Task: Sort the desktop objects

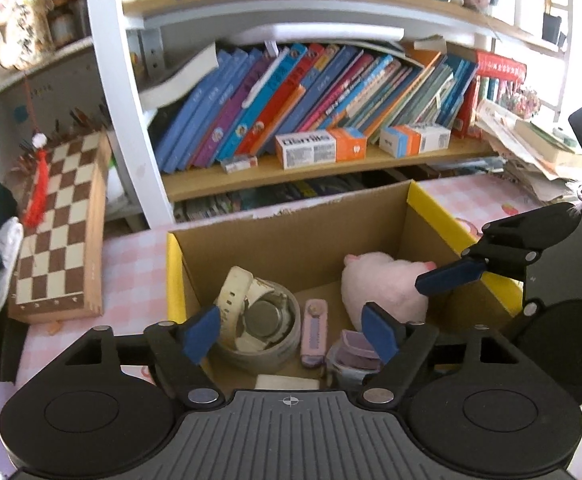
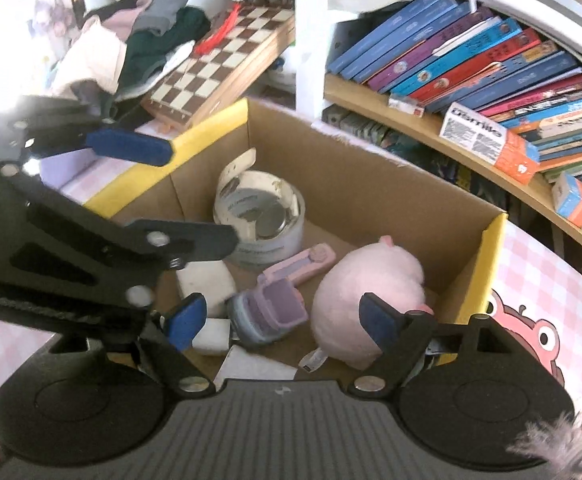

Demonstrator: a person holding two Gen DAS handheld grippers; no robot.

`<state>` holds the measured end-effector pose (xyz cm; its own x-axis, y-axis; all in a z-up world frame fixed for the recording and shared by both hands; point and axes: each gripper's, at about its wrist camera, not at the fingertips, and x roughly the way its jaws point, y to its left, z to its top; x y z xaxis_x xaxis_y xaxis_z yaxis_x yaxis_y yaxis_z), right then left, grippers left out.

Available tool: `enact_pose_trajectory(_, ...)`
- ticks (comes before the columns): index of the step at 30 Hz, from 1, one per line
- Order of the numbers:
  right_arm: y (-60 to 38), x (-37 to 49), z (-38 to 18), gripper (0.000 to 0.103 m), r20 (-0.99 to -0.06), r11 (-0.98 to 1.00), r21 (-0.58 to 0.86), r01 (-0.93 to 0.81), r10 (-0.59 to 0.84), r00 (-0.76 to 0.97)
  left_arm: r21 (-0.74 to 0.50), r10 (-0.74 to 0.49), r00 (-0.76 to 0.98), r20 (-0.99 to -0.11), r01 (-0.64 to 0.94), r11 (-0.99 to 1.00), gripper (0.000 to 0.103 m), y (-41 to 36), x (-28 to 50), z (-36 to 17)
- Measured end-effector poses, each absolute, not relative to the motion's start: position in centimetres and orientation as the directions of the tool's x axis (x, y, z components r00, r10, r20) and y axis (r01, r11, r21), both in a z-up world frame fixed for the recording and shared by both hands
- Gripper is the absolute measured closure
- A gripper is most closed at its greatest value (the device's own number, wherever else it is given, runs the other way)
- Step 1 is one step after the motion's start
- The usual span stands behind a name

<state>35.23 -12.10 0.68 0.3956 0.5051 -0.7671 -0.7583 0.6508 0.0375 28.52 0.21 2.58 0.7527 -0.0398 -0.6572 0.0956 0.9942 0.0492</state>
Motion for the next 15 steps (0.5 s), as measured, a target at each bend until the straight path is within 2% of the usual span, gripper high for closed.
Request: enact_pose_trajectory(15,-16.3,31.0,3.7,0.019,-0.615,0.75,0.054,-0.659,0.545,0.57,0.032,0.03,0.839,-0.543,-0.015,0.999,0.017,0.2,22.4,5.4)
